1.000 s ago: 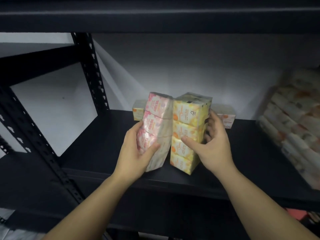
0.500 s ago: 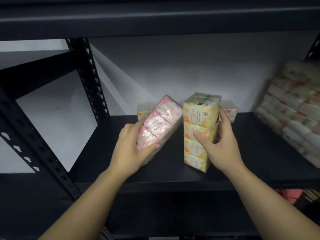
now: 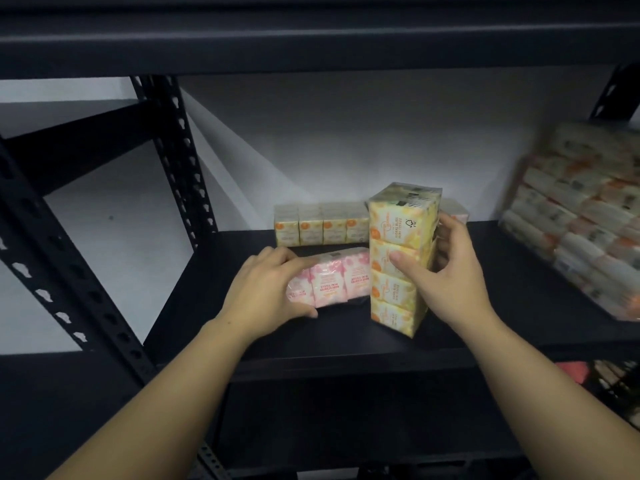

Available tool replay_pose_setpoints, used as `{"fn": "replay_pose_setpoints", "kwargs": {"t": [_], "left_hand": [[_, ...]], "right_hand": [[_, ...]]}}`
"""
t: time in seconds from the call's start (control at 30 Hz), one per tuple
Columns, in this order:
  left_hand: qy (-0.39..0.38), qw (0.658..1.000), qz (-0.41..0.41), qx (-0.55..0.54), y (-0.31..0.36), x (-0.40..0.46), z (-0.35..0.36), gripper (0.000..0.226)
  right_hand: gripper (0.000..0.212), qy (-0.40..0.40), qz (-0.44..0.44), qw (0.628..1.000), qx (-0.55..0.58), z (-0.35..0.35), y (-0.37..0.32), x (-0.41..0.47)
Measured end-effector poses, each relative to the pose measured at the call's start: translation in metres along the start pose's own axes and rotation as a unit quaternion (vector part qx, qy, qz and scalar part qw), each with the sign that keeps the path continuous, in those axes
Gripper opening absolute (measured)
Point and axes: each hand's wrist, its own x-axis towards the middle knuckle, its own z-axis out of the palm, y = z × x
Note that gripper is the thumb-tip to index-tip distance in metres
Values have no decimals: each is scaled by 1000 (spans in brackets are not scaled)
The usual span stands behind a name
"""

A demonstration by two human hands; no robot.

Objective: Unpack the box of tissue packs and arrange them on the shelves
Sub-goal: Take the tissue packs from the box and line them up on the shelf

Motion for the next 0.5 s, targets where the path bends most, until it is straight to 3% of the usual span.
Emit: {"fn": "replay_pose_setpoints", "kwargs": {"t": [0.23, 0.37, 0.5], "left_hand": [[-1, 998, -23, -56, 25, 13, 4, 51], [-36, 992, 20, -116, 50, 29, 11, 56], [-72, 988, 51, -130, 74, 46, 20, 65]], "right_hand": [[102, 2, -42, 999, -11, -21, -16, 16], [79, -3, -55, 998, -44, -42, -5, 20], [75, 22, -63, 994, -89, -77, 7, 18]]}}
